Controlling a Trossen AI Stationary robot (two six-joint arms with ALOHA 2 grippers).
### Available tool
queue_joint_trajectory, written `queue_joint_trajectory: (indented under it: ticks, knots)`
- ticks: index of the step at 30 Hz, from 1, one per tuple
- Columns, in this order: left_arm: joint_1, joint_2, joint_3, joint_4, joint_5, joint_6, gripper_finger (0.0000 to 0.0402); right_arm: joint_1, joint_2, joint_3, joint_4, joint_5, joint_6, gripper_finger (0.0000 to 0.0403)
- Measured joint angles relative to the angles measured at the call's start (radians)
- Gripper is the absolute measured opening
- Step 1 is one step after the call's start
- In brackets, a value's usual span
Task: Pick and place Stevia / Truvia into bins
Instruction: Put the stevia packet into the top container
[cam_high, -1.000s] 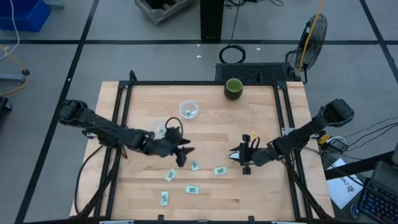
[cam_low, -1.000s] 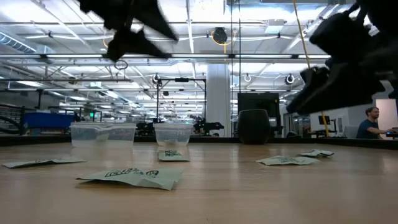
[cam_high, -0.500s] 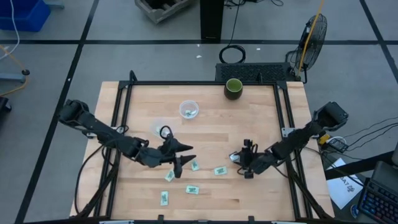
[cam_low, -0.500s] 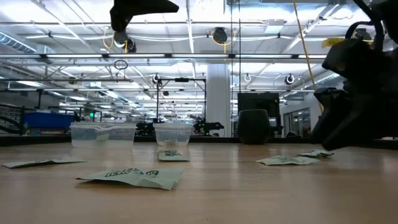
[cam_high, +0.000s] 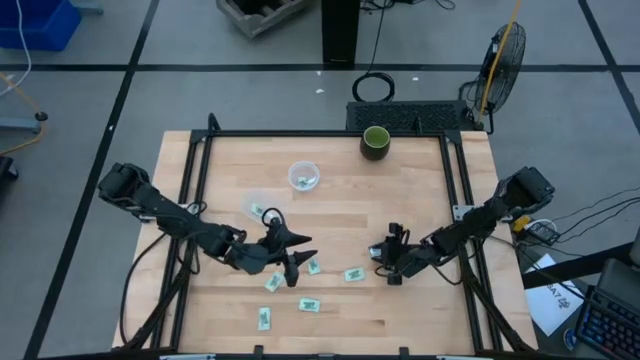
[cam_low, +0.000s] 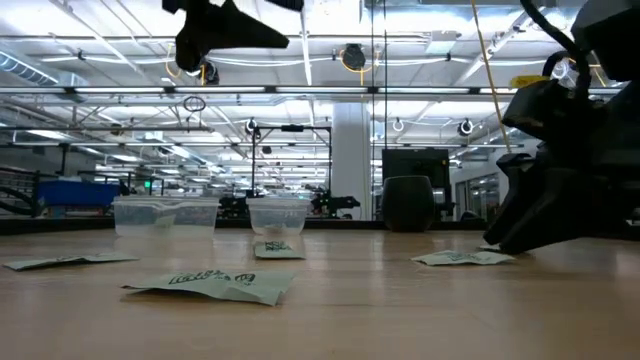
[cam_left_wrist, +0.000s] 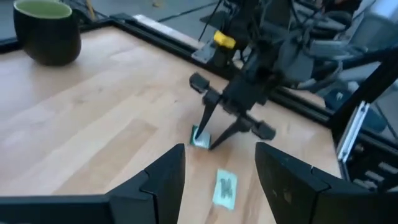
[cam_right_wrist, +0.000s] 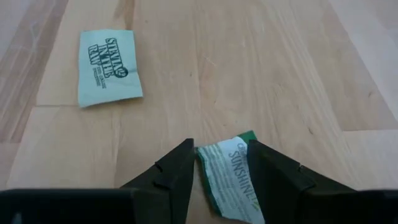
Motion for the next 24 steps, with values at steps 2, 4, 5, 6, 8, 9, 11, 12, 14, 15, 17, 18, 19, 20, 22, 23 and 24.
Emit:
queue_joint_trajectory:
  ticks: [2, 4, 5, 6, 8, 9, 11, 12, 14, 15, 17, 18, 19, 20, 22, 23, 24]
  knots:
    - [-0.003, 0.008, 0.002, 0.016, 0.001, -0.020, 0.0200, -0.012, 0.009, 0.000, -0.023, -0.004, 0.015, 0.0126]
    - [-0.007, 0.013, 0.002, 0.013, -0.001, -0.023, 0.0200, -0.023, 0.018, 0.000, -0.024, -0.018, 0.032, 0.0109]
    - [-0.009, 0.015, 0.002, 0.013, -0.001, -0.022, 0.0200, -0.026, 0.026, 0.000, -0.012, -0.019, 0.038, 0.0100]
    - [-0.010, 0.014, 0.002, 0.016, -0.001, -0.019, 0.0200, -0.026, 0.028, 0.000, -0.005, -0.016, 0.040, 0.0091]
    - [-0.010, 0.013, 0.002, 0.020, -0.001, -0.019, 0.0200, -0.026, 0.028, -0.001, 0.019, -0.016, 0.025, 0.0074]
    - [-0.010, 0.013, 0.002, 0.018, -0.001, -0.019, 0.0200, -0.026, 0.028, -0.001, 0.038, -0.016, 0.013, 0.0066]
    - [-0.011, 0.014, 0.002, 0.023, -0.001, -0.011, 0.0200, -0.026, 0.028, -0.002, 0.089, -0.016, -0.017, 0.0051]
    - [-0.013, 0.014, 0.002, 0.033, -0.002, -0.008, 0.0200, -0.026, 0.029, -0.003, 0.111, -0.018, -0.033, 0.0044]
    - [-0.016, 0.014, 0.002, 0.035, -0.002, -0.006, 0.0200, -0.029, 0.031, -0.004, 0.146, -0.021, -0.062, 0.0031]
    - [-0.016, 0.014, 0.002, 0.033, -0.001, -0.005, 0.0200, -0.033, 0.031, -0.004, 0.159, -0.024, -0.074, 0.0025]
    - [-0.016, 0.014, 0.002, 0.033, 0.001, -0.005, 0.0200, -0.042, 0.032, -0.004, 0.183, -0.025, -0.103, 0.0016]
    - [-0.016, 0.014, 0.002, 0.035, 0.000, -0.005, 0.0200, -0.048, 0.033, -0.005, 0.197, -0.025, -0.121, 0.0013]
    - [-0.015, 0.014, 0.002, 0.035, 0.000, -0.005, 0.0200, -0.053, 0.034, -0.006, 0.216, -0.025, -0.141, 0.0011]
    - [-0.015, 0.014, 0.002, 0.034, 0.000, -0.004, 0.0200, -0.058, 0.034, -0.006, 0.239, -0.025, -0.160, 0.0010]
    - [-0.016, 0.014, 0.002, 0.034, -0.001, 0.006, 0.0200, -0.062, 0.033, -0.005, 0.304, -0.025, -0.209, 0.0012]
    - [-0.016, 0.014, 0.002, 0.034, -0.001, 0.008, 0.0200, -0.062, 0.032, -0.005, 0.335, -0.025, -0.239, 0.0015]
    - [-0.016, 0.014, 0.002, 0.033, 0.000, 0.008, 0.0200, -0.064, 0.032, -0.005, 0.366, -0.024, -0.268, 0.0017]
